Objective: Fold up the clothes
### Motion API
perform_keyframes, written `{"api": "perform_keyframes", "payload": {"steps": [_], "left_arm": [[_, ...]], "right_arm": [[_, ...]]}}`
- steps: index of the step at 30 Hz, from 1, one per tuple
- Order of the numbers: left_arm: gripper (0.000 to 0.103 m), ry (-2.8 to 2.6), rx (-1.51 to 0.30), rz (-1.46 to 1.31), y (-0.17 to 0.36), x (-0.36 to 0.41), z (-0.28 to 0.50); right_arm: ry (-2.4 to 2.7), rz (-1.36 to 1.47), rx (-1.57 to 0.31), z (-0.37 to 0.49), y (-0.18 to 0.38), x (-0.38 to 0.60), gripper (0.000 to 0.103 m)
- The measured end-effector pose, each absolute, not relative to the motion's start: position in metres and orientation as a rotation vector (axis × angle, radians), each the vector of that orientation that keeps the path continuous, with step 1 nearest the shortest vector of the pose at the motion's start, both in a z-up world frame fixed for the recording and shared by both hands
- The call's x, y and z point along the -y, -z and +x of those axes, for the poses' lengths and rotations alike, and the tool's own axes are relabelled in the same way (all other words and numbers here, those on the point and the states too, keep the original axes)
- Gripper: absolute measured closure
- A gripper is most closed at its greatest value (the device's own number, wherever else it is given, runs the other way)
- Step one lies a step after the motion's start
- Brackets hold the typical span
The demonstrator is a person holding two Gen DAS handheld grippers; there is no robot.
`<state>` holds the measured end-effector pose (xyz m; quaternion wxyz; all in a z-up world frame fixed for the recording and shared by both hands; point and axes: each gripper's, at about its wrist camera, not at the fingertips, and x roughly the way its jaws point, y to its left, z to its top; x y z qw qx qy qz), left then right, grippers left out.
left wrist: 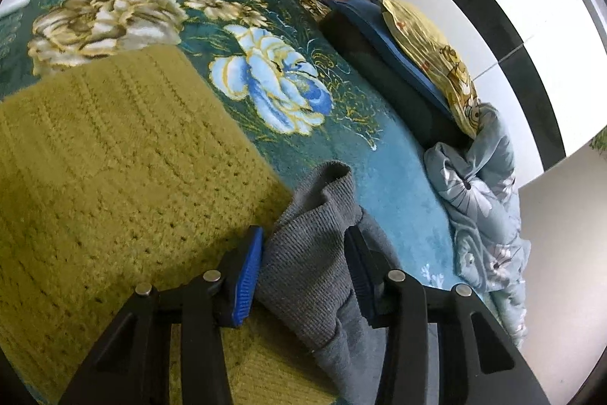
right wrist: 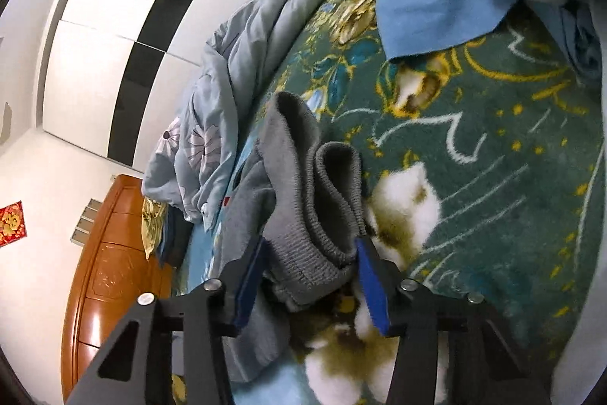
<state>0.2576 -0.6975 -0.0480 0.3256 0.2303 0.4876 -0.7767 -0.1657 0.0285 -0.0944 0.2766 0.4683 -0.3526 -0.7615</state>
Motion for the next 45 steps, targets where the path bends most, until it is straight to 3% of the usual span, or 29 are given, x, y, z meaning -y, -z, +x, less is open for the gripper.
{"api": "perform_keyframes", "payload": {"steps": [5, 9, 16, 27, 28, 29, 31, 42, 43, 45], "left_arm": [[0.058, 2.032, -1.309, 0.596, 0.048, 0.699, 0.26], [0.058, 2.044, -1.302, 0.604, 0.049, 0.7, 0.26], [0.058, 2.043, -1.323, 0.597, 0.052, 0.703, 0.263], [0.057, 2.022, -1.452, 0.517, 0.061, 0.707, 0.274], [0.057, 2.02, -1.455, 0.515, 0.06, 0.707, 0.274], [0.057, 2.013, -1.461, 0.503, 0.06, 0.706, 0.275], [0.057, 2.002, -1.471, 0.482, 0.059, 0.704, 0.278], [0.057, 1.963, -1.617, 0.395, 0.05, 0.693, 0.298], [0.057, 1.96, -1.628, 0.396, 0.05, 0.692, 0.299], [0.057, 1.96, -1.642, 0.395, 0.051, 0.69, 0.3]], "right_arm": [[2.099, 1.203, 0.887, -0.171, 0.07, -0.032, 0.086], [2.15, 1.156, 0.803, -0.182, 0.043, -0.047, 0.086], [2.214, 1.24, 0.736, -0.19, 0.06, -0.052, 0.093], [2.226, 1.21, 0.712, -0.17, 0.061, -0.061, 0.088], [2.233, 1.208, 0.72, -0.166, 0.059, -0.062, 0.08], [2.239, 1.205, 0.733, -0.161, 0.059, -0.064, 0.064], [2.226, 1.211, 0.775, -0.152, 0.062, -0.066, 0.05], [2.135, 1.27, 1.012, -0.158, 0.093, -0.037, 0.048], [2.138, 1.26, 1.027, -0.159, 0.093, -0.036, 0.049], [2.142, 1.254, 1.019, -0.16, 0.09, -0.032, 0.062]]}}
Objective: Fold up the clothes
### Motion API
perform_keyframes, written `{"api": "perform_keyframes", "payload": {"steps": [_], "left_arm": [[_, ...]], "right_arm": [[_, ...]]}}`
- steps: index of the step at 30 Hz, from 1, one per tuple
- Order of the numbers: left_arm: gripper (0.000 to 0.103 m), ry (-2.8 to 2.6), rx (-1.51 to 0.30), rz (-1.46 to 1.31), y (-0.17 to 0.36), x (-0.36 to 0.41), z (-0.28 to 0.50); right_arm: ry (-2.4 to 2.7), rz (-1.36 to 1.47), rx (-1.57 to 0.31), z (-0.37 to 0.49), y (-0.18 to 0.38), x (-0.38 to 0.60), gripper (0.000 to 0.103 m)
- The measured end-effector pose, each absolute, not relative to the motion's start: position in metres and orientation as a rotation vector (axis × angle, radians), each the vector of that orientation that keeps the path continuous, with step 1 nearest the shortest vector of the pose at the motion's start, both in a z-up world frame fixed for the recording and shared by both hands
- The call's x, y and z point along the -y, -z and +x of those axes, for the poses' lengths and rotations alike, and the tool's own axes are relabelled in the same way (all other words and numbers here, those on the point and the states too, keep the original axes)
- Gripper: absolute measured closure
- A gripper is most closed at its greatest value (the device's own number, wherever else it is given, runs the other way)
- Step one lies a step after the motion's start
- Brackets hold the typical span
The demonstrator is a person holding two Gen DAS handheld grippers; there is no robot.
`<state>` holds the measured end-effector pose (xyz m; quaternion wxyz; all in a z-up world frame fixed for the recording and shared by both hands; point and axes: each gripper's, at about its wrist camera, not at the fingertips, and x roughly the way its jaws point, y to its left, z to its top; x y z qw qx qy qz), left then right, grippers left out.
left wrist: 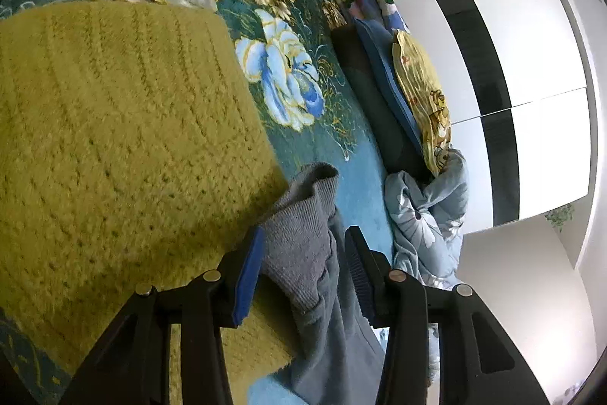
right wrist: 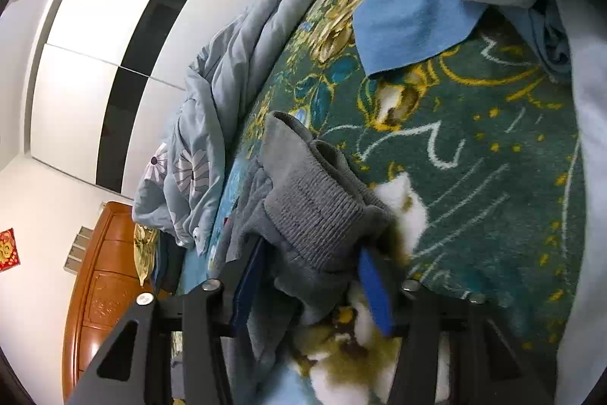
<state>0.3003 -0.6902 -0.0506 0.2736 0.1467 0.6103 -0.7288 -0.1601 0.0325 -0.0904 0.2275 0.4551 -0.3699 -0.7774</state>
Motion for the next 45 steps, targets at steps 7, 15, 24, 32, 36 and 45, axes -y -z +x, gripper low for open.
{"api": "perform_keyframes", "payload": {"steps": [7, 15, 24, 32, 36, 45], "left_arm": [[0.057, 1.965, -1.644, 0.429, 0.054, 0.686, 0.303], [0.057, 1.955, -1.615, 0.475, 0.061, 0.685, 0.304], [0.057, 1.974, -1.571, 0.501, 0.067, 0.697, 0.281], [0.076, 2.024, -1.368, 0.557, 0.057, 0.691, 0.248], [0.08, 2.046, -1.304, 0.524, 0.04, 0.682, 0.244], [0.08, 2.357, -0.856, 0.592, -0.06, 0.569, 0.172]], "right_arm": [[2.212, 1.174, 0.928, -0.165, 0.066, -0.054, 0.087], [2.203, 1.271, 0.854, -0.162, 0.087, -0.051, 0.083], [2.319, 1.26, 0.664, -0.148, 0.066, -0.039, 0.069], [2.316, 1.266, 0.645, -0.145, 0.068, -0.036, 0.069], [2.317, 1.245, 0.636, -0.144, 0.064, -0.037, 0.069], [2.36, 1.149, 0.616, -0.137, 0.045, -0.051, 0.069]]}}
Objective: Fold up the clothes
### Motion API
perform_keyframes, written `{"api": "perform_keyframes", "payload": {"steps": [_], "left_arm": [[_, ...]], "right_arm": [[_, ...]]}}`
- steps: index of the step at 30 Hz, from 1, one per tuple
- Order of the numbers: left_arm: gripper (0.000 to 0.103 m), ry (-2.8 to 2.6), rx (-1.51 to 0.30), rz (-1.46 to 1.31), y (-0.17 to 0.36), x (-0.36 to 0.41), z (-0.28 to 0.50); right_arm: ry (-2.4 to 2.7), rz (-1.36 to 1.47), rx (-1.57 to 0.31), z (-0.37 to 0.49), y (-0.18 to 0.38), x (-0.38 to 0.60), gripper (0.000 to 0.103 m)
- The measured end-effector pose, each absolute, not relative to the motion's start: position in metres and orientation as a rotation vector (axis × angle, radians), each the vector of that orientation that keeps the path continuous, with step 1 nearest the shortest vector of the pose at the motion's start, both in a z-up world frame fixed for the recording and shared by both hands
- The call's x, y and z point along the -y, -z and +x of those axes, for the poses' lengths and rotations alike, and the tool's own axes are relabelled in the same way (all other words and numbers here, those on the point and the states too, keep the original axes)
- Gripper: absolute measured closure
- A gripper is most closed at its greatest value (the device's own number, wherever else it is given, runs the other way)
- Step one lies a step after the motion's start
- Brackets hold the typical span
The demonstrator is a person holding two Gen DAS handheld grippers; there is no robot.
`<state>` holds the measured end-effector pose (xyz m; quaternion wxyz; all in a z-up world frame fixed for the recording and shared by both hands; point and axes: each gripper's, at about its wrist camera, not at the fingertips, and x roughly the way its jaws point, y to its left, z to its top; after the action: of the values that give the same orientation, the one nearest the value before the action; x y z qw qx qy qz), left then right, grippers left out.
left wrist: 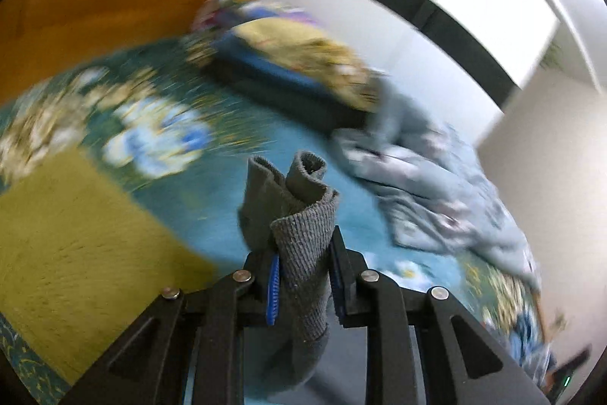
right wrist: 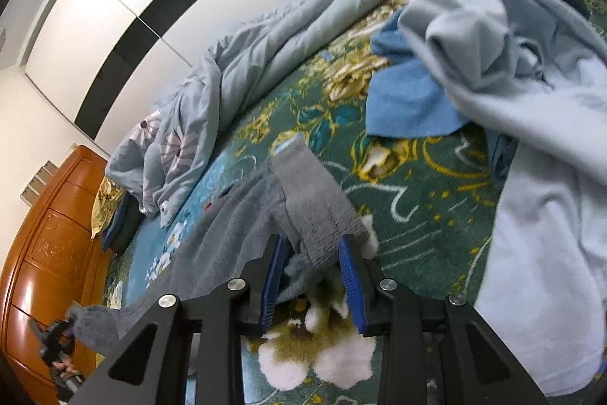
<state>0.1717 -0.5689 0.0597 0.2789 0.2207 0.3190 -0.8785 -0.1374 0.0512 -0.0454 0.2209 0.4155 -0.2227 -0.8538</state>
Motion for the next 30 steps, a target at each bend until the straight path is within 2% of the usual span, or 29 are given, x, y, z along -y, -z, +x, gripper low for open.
{"api": "perform_keyframes", "payload": {"steps": [3, 6, 14, 20, 24, 30], "left_arm": [[0.08, 2.483, -0.723, 0.633, -0.077, 0.509, 0.133], [0.08, 2.559, -0.648, 0.729, -0.066, 0.449, 0.09], [0.08, 2.589, -0.503, 1.129, 0.025, 0.325, -0.002], [0.078, 2.569, -0.384, 1.193, 0.053, 0.301, -0.012], [0.058, 2.644, -0.361, 1.207, 0.042, 0.294, -0.002], [0.053, 2.755, -0.424, 1.141, 0.018, 0.31, 0.051]], "right_arm": [[2.361, 1.133, 0.601, -0.135, 0.043, -0.054, 0.069], [2.344, 1.136, 0.598, -0.132, 0.046, -0.054, 0.069], [2.311, 1.156, 0.577, -0.128, 0.057, -0.051, 0.069], [2.304, 1.161, 0.528, -0.124, 0.06, -0.046, 0.069], [2.289, 1.149, 0.522, -0.121, 0.059, -0.037, 0.069], [2.216, 1.067, 0.45, -0.108, 0.039, 0.003, 0.069]]}}
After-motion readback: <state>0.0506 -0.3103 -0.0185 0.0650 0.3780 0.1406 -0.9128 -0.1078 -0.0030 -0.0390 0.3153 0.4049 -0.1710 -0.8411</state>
